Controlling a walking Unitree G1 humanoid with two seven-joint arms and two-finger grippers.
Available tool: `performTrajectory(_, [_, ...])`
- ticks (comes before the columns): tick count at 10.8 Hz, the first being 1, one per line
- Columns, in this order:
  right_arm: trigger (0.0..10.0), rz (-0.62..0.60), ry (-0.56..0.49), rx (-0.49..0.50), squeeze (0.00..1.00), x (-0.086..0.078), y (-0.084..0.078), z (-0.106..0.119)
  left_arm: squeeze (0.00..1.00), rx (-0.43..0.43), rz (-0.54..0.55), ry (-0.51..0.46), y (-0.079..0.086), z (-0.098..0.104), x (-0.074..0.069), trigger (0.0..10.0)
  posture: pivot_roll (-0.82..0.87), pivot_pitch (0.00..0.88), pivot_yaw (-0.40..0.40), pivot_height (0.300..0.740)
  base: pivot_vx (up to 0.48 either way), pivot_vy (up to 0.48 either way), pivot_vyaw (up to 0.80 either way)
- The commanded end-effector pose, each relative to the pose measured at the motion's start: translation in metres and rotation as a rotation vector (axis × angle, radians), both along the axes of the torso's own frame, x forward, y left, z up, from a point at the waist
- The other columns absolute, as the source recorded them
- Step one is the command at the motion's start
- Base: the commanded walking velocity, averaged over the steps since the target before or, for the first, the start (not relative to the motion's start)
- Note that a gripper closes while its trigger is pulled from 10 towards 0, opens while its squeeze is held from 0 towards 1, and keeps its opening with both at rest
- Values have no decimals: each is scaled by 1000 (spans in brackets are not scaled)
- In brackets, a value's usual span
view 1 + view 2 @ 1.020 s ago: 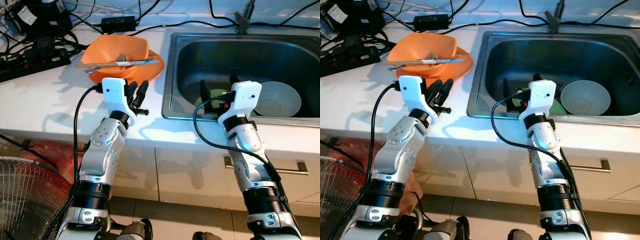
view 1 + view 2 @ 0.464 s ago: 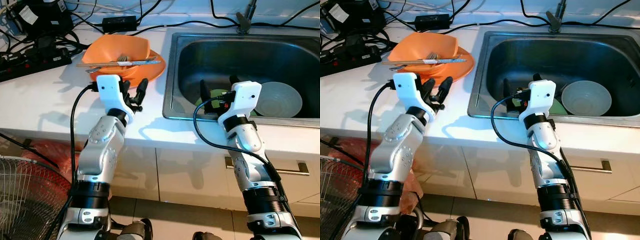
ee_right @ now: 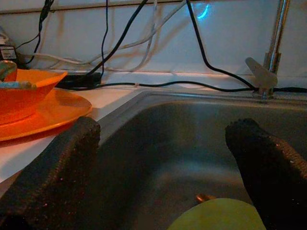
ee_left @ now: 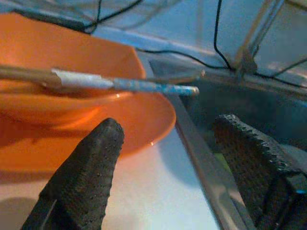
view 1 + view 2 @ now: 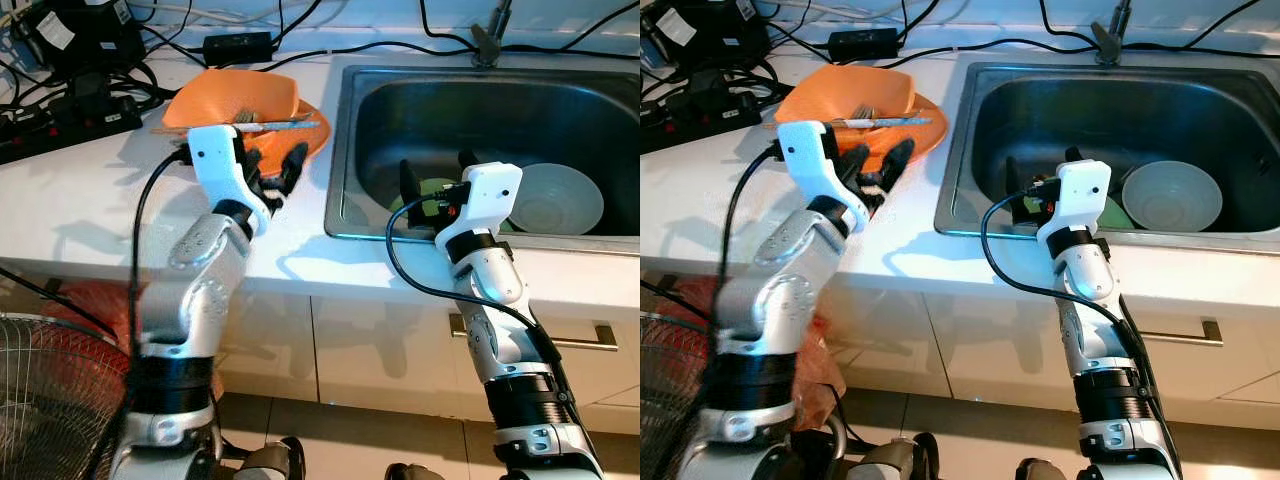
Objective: Kitchen organization
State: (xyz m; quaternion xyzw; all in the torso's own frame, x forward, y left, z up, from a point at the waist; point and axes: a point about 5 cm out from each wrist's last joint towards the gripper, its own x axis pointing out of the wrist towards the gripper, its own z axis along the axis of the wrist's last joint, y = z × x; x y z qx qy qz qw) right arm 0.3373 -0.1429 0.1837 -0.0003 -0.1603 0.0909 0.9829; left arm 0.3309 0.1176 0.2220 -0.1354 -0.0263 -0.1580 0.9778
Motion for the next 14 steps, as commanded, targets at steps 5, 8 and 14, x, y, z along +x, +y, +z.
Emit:
performTrajectory(5, [10000, 21, 13, -1, 0, 1, 4, -3, 0, 180, 57, 102, 62, -20, -17, 10000, 93, 123, 62, 740, 0, 0, 0])
performTrajectory(8, [10000, 26, 18, -4, 0, 2, 4, -3, 0, 188, 64, 169, 95, -23, -19, 10000, 106, 133, 54, 740, 0, 0, 0])
performTrajectory(14, [10000, 25, 15, -13, 0, 2, 1, -1, 0, -225, -4, 256, 95, -23, -3, 10000, 94, 141, 44, 740, 0, 0, 0])
